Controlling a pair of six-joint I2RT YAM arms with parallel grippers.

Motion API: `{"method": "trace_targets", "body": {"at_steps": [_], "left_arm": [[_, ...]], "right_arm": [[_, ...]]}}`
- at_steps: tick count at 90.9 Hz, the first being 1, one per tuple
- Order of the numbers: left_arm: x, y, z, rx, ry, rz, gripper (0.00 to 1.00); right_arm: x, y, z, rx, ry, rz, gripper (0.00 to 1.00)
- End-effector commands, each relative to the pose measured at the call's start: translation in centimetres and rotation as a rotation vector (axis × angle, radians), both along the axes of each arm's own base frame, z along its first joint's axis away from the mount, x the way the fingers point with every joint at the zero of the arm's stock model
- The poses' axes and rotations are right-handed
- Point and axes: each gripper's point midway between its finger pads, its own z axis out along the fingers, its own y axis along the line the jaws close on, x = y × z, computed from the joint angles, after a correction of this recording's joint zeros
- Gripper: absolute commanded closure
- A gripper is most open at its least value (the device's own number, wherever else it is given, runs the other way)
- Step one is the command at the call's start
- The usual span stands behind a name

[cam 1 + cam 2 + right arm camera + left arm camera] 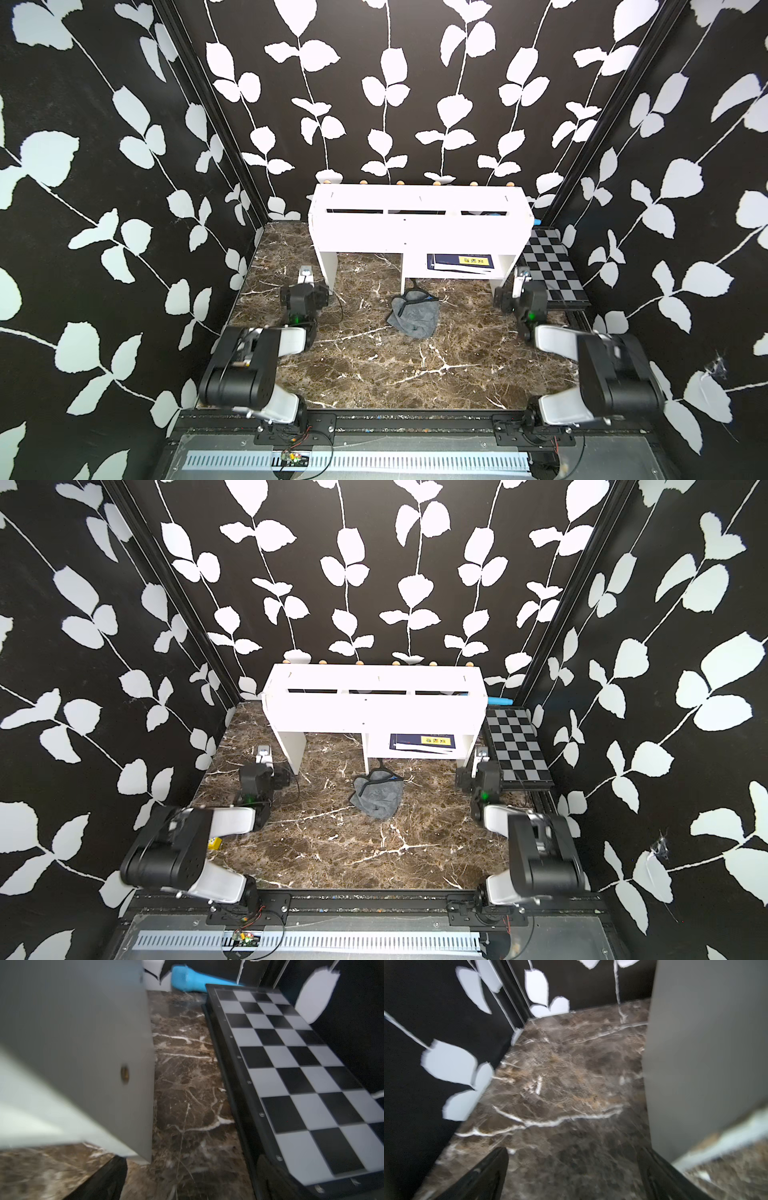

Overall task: Wipe the bookshelf clean with a cloth
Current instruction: Pick up the cleaning item at the center of the board.

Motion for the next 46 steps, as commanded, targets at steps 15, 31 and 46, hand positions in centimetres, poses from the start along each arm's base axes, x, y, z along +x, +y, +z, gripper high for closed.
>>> {"method": "trace_targets", "body": {"at_steps": [15, 31, 46], "left_arm": [[-4.8, -1.7, 11.8, -0.285, -0.073, 0.093, 0.25], [-8.8, -2.0, 10.8, -0.37, 0.035, 0.074, 0.28], [-11.4, -1.8, 11.9, -0.349, 0.037, 0.026, 0.27]], "right_arm": [[-6.3, 1.0, 2.6, 0.551, 0.072, -0.27, 0.0], [-11.1, 4.6, 3.1, 0.313, 0.206, -0.168, 0.0], [-15.5, 6.7, 2.2, 0.305, 0.256, -0.118, 0.0]]}}
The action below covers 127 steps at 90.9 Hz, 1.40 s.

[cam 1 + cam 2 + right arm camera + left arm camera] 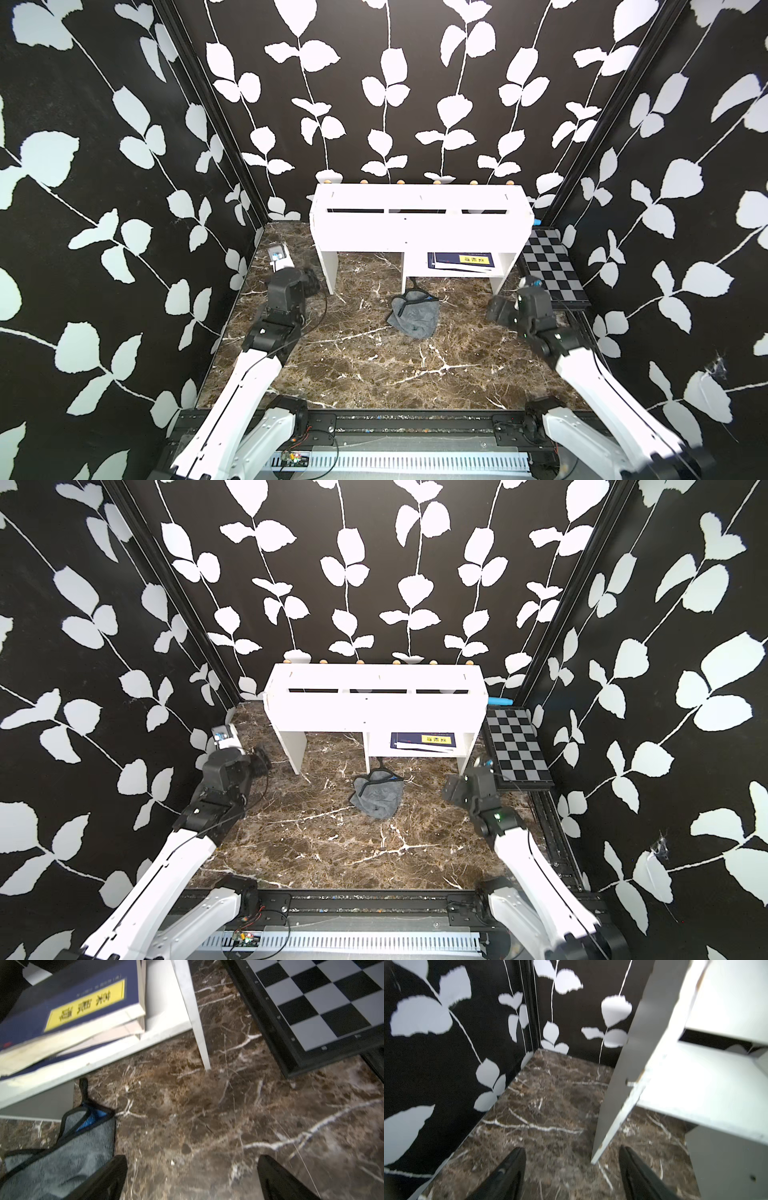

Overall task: Wipe the bookshelf clean with a cloth
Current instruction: Pick up the cleaning item at the center of the board.

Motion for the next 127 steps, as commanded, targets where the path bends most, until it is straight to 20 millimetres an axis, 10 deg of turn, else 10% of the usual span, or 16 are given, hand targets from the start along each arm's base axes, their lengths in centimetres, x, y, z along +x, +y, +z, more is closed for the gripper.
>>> {"method": "trace_targets", "body": {"at_steps": [1, 13, 29, 42, 53, 85, 127], "left_arm": [[-2.7, -0.1, -1.3, -0.007, 0.097, -0.04, 0.27], [-2.6, -2.2, 1.0, -0.066, 0.079, -0.146, 0.28], [-2.4, -10.2, 2.8, -0.063, 0.043, -0.46, 0.27], [-2.3, -13.9, 2.8, -0.01, 0.053, -0.551, 0.27], [-2.1, -13.9, 3.7, -0.005, 0.041, -0.542, 0.27], [-1.2, -12.3, 2.9, 0.025, 0.053, -0.432, 0.22], [-1.9, -8.7, 4.4, 0.073, 0.055, -0.273, 0.22]], "right_arm": [[-3.6, -0.1, -1.5, -0.054, 0.09, -0.029, 0.0], [-4.7, 2.3, 0.5, -0.227, 0.043, 0.045, 0.0], [-3.0, 6.8, 6.3, -0.502, -0.095, 0.058, 0.01], [-1.4, 10.0, 2.4, -0.361, 0.099, 0.073, 0.01], [-0.9, 15.6, 1.7, -0.221, 0.035, 0.254, 0.02], [0.7, 18.8, -2.4, -0.191, 0.044, 0.309, 0.0], [1.8, 27.6, -6.4, -0.017, 0.124, 0.597, 0.07]]}}
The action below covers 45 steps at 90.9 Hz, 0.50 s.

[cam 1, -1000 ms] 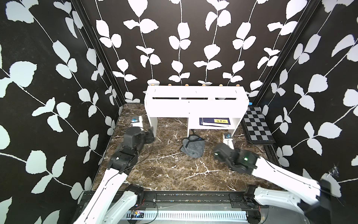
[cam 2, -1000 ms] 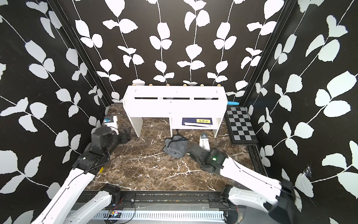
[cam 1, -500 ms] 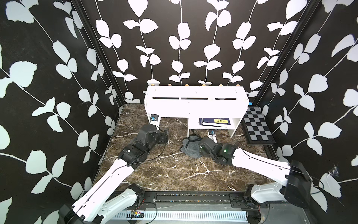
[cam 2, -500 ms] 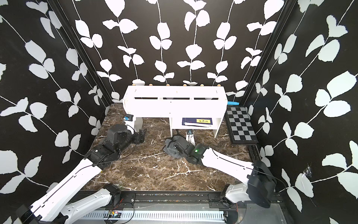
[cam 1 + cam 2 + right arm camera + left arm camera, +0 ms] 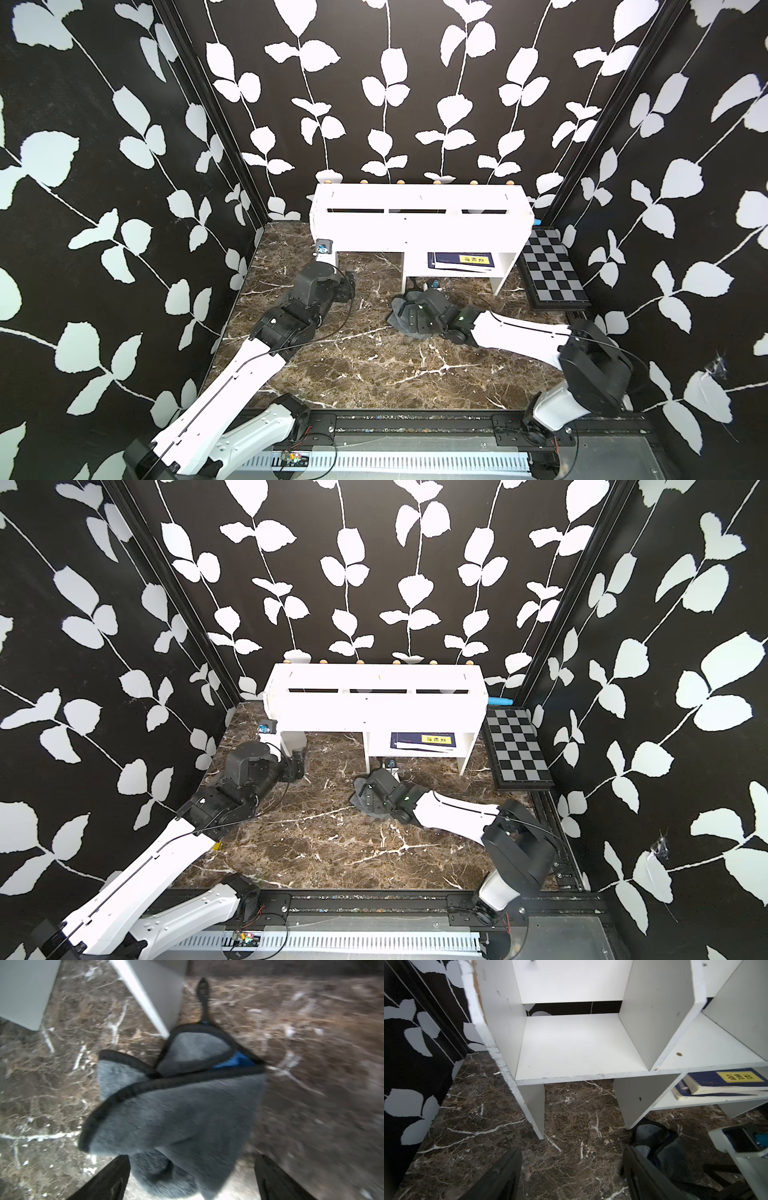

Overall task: Wipe the bookshelf clean with a cloth
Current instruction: Pick up the cleaning item at the center of the board.

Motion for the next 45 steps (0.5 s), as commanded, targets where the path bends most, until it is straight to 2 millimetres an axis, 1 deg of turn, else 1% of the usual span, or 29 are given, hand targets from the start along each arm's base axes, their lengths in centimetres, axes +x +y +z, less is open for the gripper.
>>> {"method": "trace_targets", "body": {"at_steps": [1, 7, 12, 19, 24, 29, 34, 37, 41, 45], "left_arm": [[-0.7, 2.2, 0.6, 0.02, -0.002, 0.1, 0.22], [-1.0, 3.2, 0.4, 0.027, 0.009, 0.153, 0.22], [-1.0, 3.8, 0.5, 0.034, 0.005, 0.181, 0.2], [-1.1, 4.3, 0.9, 0.043, 0.006, 0.2, 0.17], [-0.9, 4.4, 1.2, 0.04, 0.015, 0.207, 0.16], [-0.5, 4.8, 1.5, 0.022, 0.026, 0.219, 0.15], [0.2, 5.3, 1.9, -0.003, 0.033, 0.233, 0.18], [0.8, 5.6, 2.4, -0.021, 0.03, 0.242, 0.18], [1.8, 6.1, 3.4, -0.039, 0.007, 0.25, 0.18], [2.7, 6.3, 4.3, -0.051, -0.019, 0.251, 0.17]], "right_arm": [[0.0, 3.8, 0.0, 0.05, -0.004, 0.106, 0.07], [-0.2, 4.8, -1.0, 0.006, 0.009, 0.126, 0.08], [-0.4, 5.1, -1.9, -0.052, 0.021, 0.129, 0.09], [-0.3, 4.3, -3.4, -0.133, 0.041, 0.091, 0.11], [-0.3, 3.7, -4.4, -0.165, 0.057, 0.066, 0.16], [-0.2, 3.1, -5.2, -0.177, 0.074, 0.049, 0.28], [-0.3, 2.7, -6.0, -0.165, 0.1, 0.044, 0.46], [-0.4, 2.5, -6.3, -0.16, 0.108, 0.04, 0.58], [-0.4, 2.2, -6.1, -0.158, 0.106, 0.036, 0.76], [-0.4, 1.8, -5.6, -0.159, 0.091, 0.033, 0.9]]}}
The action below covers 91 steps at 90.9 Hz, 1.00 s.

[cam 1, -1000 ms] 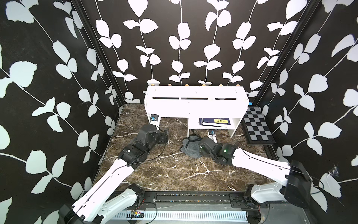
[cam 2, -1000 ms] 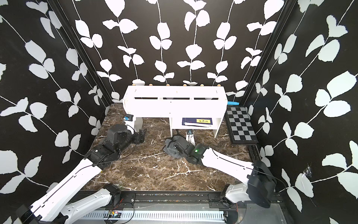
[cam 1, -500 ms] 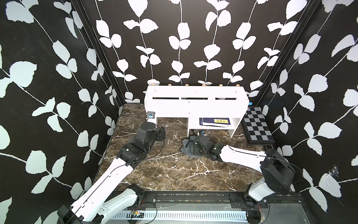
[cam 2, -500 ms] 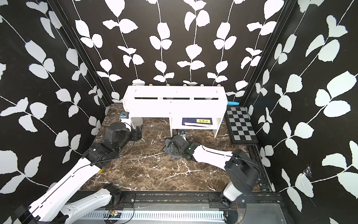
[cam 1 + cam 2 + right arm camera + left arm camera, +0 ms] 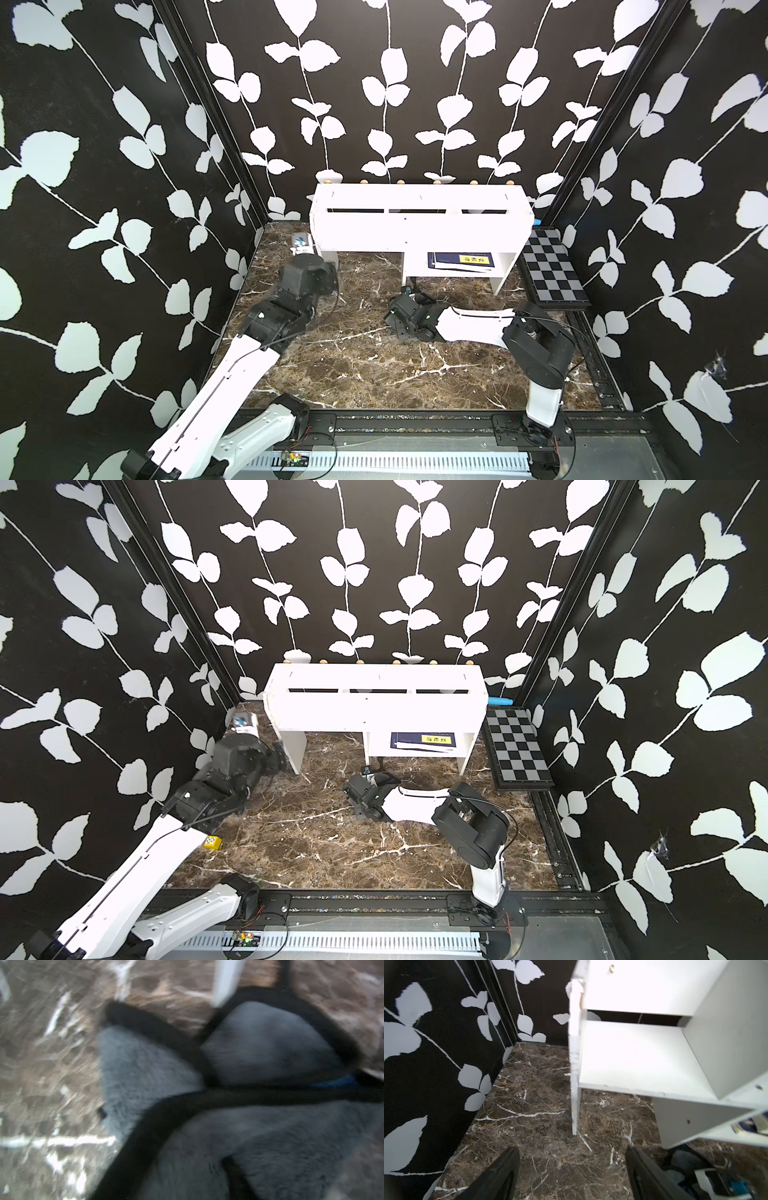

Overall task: Wipe the bookshelf clean with a cloth
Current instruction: Pick up the cleaning item at the center of the board, then hold the shelf at the center of the board.

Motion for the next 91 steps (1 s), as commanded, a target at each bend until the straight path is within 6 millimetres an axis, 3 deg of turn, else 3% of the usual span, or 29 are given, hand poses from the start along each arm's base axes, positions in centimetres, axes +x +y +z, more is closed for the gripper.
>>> {"method": "trace_targets", "body": {"at_steps": [1, 4, 14, 23, 31, 40, 47, 59, 65, 79, 91], "left_arm": [[1.8, 0.2, 2.3, -0.047, -0.051, -0.01, 0.17], [2.6, 0.1, 3.0, -0.054, -0.065, -0.019, 0.17], [4.7, -0.9, 4.8, -0.067, -0.088, -0.052, 0.22], [6.3, -1.7, 5.9, -0.068, -0.129, -0.069, 0.24], [7.8, -1.3, 5.5, -0.037, -0.134, -0.043, 0.24], [9.8, -1.4, 4.1, -0.038, -0.112, -0.058, 0.32], [10.9, -1.6, 3.3, -0.026, -0.109, -0.074, 0.4], [11.8, -1.9, 2.4, -0.001, -0.123, -0.092, 0.5], [12.1, -1.8, 2.0, 0.019, -0.122, -0.086, 0.56], [12.3, -2.2, 1.7, 0.027, -0.142, -0.111, 0.65], [12.4, -2.5, 1.5, 0.026, -0.16, -0.129, 0.72]], "right_arm": [[-0.4, -1.9, -0.3, -0.034, 0.013, -0.029, 0.93], [-0.4, -2.3, 0.3, -0.034, -0.007, -0.03, 1.0], [-0.1, -4.7, 3.8, -0.048, -0.115, -0.066, 1.0], [0.3, -8.3, 7.5, -0.063, -0.235, -0.15, 1.0], [0.6, -12.1, 10.1, -0.066, -0.351, -0.254, 1.0], [1.6, -15.5, 11.2, -0.086, -0.466, -0.337, 1.0], [3.0, -16.9, 10.3, -0.103, -0.475, -0.349, 1.0], [5.7, -16.8, 8.4, -0.205, -0.456, -0.295, 1.0], [6.9, -16.2, 7.8, -0.25, -0.498, -0.262, 1.0], [8.7, -17.1, 6.6, -0.285, -0.641, -0.311, 1.0], [10.1, -14.2, 6.4, -0.165, -0.637, -0.263, 1.0]]}}
